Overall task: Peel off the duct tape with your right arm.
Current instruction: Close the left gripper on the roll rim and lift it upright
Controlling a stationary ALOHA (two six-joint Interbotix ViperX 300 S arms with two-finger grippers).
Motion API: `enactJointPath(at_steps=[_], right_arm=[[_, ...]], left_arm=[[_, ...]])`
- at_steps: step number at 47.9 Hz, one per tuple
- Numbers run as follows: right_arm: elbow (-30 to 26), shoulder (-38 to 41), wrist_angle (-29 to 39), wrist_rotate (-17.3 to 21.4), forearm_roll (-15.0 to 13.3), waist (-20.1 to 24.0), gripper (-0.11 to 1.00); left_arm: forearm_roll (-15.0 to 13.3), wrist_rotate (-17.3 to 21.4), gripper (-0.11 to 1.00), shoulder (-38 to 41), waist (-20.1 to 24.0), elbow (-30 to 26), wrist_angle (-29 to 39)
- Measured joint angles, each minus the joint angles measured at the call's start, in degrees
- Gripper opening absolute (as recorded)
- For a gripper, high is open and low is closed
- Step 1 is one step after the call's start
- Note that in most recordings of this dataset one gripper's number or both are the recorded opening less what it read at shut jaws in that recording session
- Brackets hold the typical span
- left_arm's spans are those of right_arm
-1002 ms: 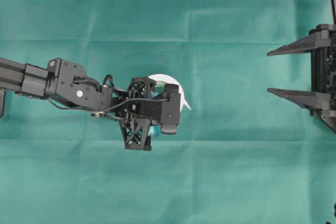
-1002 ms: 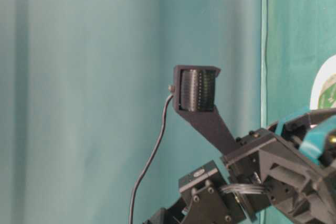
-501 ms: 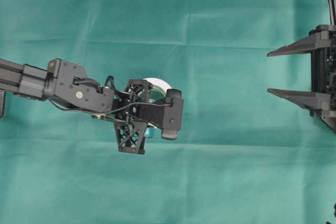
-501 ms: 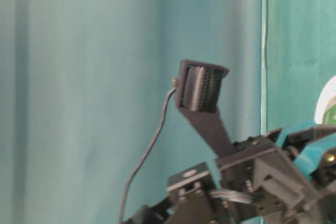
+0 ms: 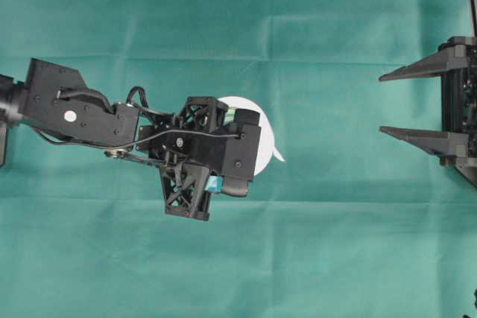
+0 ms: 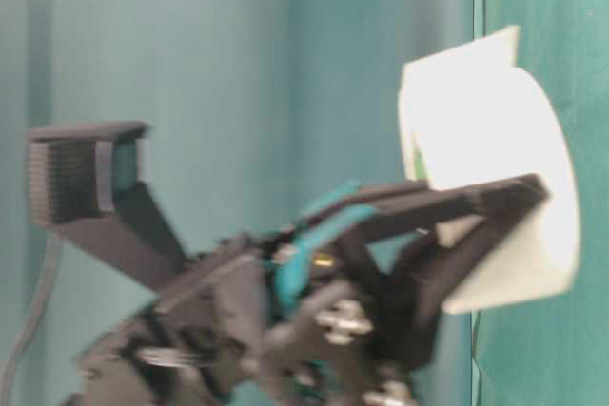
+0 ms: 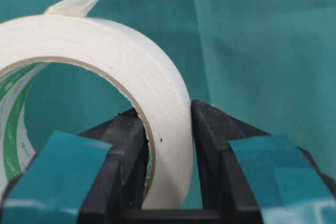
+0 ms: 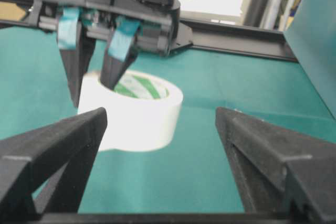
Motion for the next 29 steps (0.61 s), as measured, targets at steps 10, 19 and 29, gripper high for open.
enactJointPath(at_steps=[10,19,29], right_arm=[[0.1,0.1,0.0,0.0,0.0,0.0,0.65],[0.1,0.0,-0.1,0.0,0.0,0.0,0.65],[0.2,0.0,0.0,0.0,0.0,0.0,0.65]], left_arm=[[0.0,1.8,0.22,-0.3,0.8,-4.4,6.9],[0.2,3.0,0.22,-0.3,2.2,-7.8,12.0],[0.2,3.3,0.22,-0.3,3.4,-9.1,12.7]])
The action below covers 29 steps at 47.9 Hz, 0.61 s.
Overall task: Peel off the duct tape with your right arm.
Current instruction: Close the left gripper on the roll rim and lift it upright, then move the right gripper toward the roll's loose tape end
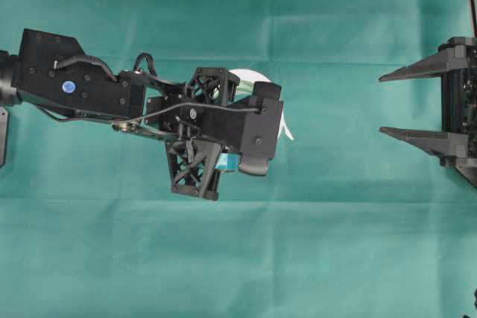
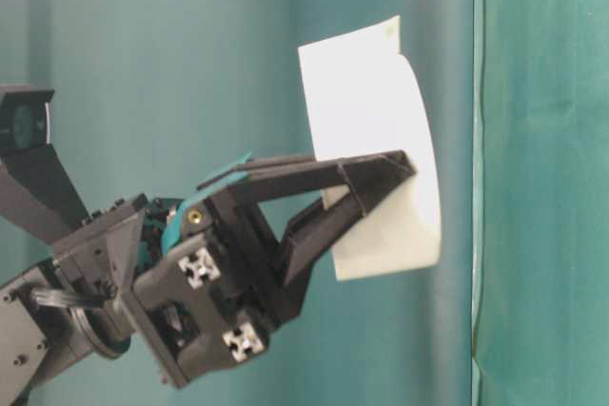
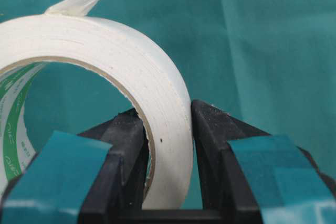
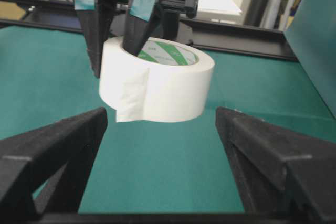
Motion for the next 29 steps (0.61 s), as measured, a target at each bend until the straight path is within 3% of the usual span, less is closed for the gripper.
enactJointPath(at_steps=[14,29], right_arm=[[-1.1,3.9,-0.4,1.8,0.0,0.0,0.65],[-5.1,14.2,-4.0,1.8,0.0,0.0,0.65]], left_arm=[[0.1,-0.2,0.22,0.0,1.4,-1.9,0.3],[0.0,-0.1,0.22,0.3,1.5,-2.2,0.4]])
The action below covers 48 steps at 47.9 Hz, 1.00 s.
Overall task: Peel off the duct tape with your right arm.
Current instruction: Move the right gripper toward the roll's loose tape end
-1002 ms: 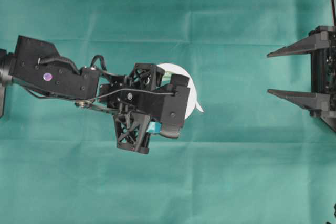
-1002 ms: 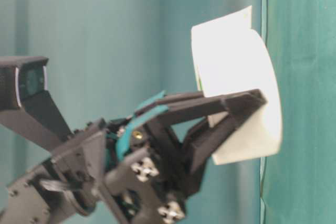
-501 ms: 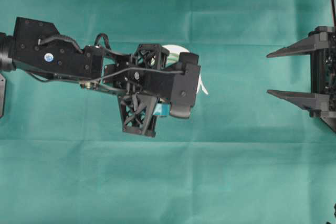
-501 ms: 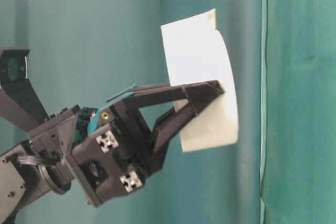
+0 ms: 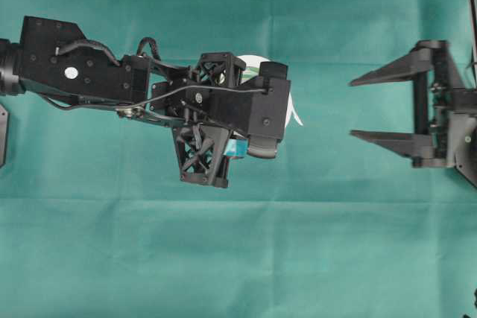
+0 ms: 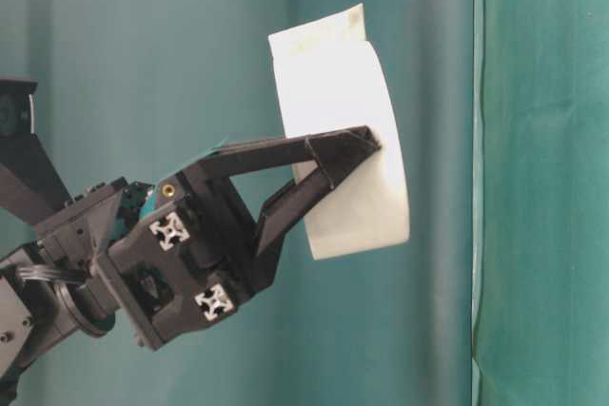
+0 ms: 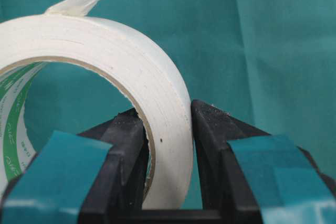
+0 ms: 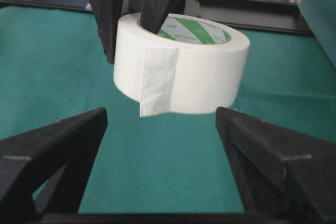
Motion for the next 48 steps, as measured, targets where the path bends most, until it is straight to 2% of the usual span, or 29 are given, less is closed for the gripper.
enactJointPath(at_steps=[23,48], right_arm=[[-6.8,12.8,-1.9,0.0,0.0,0.0,0.65],[-9.8,17.8,-3.8,-0.1,0.0,-0.2,0.65]], left_arm=[[0.1,0.0,0.22,0.0,0.2,0.0,0.0],[0.1,0.1,0.22,0.0,0.1,0.0,0.0]])
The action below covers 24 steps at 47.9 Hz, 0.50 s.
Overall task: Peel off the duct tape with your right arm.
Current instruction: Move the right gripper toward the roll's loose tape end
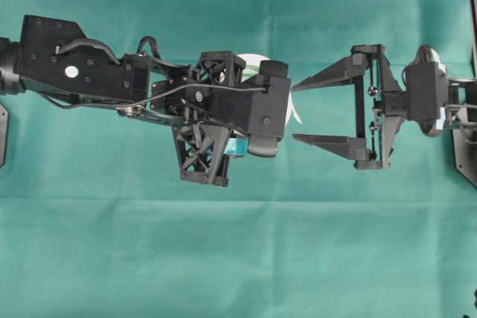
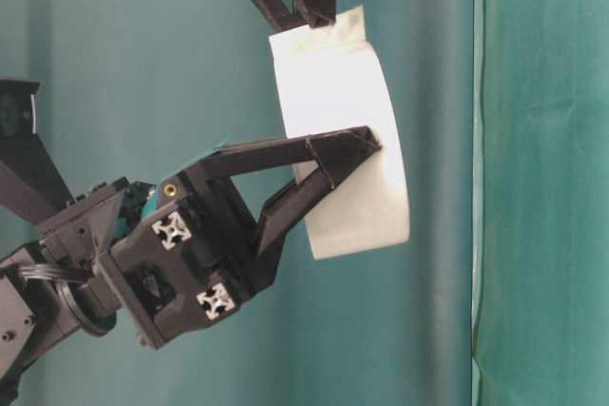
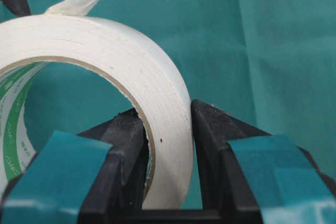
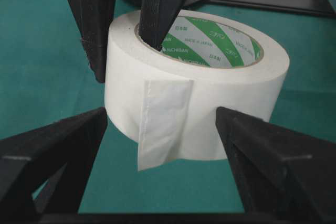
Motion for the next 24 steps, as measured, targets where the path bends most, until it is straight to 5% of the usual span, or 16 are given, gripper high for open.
enactJointPath(at_steps=[11,20,24], right_arm=[[-0.1,0.1,-0.1,-0.1,0.0,-0.6,0.58],[-0.1,0.1,-0.1,-0.1,0.0,-0.9,0.13],[-0.1,0.1,0.0,-0.1,0.0,-0.9,0.05]], left_arm=[[-0.1,0.0,0.22,0.0,0.0,0.0,0.0],[0.0,0.0,0.22,0.0,0.0,0.0,0.0],[0.0,-0.1,0.22,0.0,0.1,0.0,0.0]])
